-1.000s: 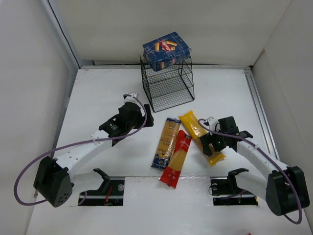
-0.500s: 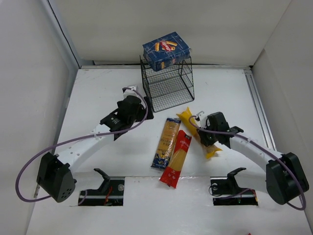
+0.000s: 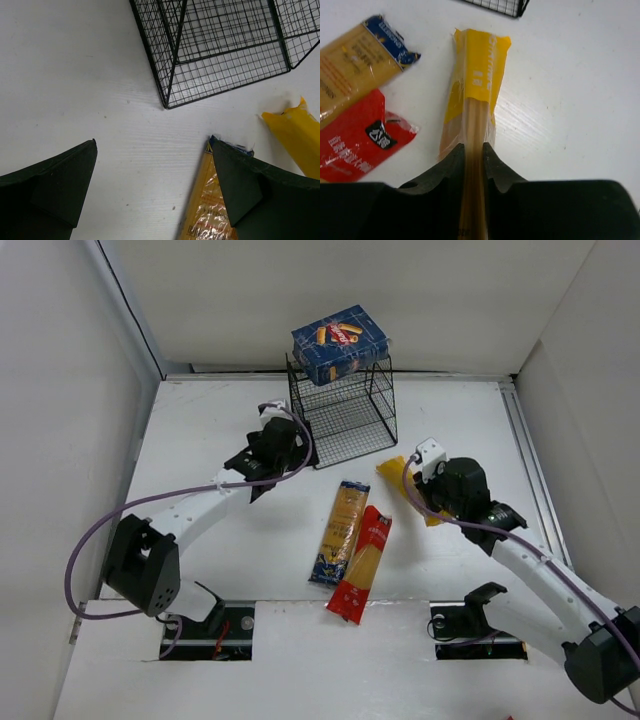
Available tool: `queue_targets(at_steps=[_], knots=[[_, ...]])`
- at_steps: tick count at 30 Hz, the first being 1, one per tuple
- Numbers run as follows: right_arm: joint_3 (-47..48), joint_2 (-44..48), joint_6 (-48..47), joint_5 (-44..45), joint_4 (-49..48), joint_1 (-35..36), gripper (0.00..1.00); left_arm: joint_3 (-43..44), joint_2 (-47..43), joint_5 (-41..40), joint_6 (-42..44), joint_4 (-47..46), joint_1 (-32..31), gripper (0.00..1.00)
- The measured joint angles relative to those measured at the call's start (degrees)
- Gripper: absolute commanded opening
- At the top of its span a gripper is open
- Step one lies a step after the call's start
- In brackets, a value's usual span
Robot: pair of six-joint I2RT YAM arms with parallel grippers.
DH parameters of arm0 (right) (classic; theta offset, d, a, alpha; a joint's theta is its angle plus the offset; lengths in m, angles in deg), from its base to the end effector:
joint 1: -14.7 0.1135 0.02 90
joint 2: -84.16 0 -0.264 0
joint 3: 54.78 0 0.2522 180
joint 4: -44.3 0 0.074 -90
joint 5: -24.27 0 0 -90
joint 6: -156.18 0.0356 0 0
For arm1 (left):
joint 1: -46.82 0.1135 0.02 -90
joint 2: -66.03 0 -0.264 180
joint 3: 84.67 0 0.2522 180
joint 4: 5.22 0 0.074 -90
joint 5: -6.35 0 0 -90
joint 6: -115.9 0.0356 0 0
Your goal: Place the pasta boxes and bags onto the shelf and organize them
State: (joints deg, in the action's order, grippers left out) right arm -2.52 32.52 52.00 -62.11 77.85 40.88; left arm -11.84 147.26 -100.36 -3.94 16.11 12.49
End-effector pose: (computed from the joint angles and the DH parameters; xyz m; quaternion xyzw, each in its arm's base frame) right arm 0.1807 0.0863 0.2637 -0.2888 0.8294 0.0223 0.4777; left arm 0.2726 -0.1738 0.2840 -0.0394 0.8579 -0.1574 0.4876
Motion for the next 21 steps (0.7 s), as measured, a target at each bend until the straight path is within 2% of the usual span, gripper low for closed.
queue_targets(at_steps=[10, 11, 12, 13, 14, 15, 21], knots=[[-0.13, -1.68, -0.31, -2.75, -21.55, -0.92, 0.0, 6.1, 7.69, -0.9, 0.94, -4.94, 0.33, 1.0], [-0.07, -2.03, -0.48, -3.63, -21.97, -1.38, 0.04, 6.56, 8.26, -0.92, 1.03, -5.01, 0.33, 1.0], [0.15, -2.93, -0.57, -4.83, -21.86, -2.12, 0.38, 6.78, 8.72, -0.94, 1.07, -5.07, 0.33, 1.0], [0.7, -4.42, -0.5, -6.36, -21.38, -3.06, 0.58, 6.93, 8.96, -0.94, 1.09, -5.05, 0.35, 1.0], [1.38, -6.08, -0.26, -7.54, -20.57, -3.72, 0.92, 6.95, 9.09, -0.94, 1.09, -5.01, 0.35, 1.0], [2.4, -8.66, -0.2, -8.81, -18.88, -4.31, 1.0, 6.95, 9.11, -0.94, 1.09, -4.96, 0.37, 1.0], [3.48, -21.4, 2.32, -10.34, -6.88, -2.99, 1.0, 6.93, 8.98, -0.96, 1.11, -5.09, 0.42, 1.0]])
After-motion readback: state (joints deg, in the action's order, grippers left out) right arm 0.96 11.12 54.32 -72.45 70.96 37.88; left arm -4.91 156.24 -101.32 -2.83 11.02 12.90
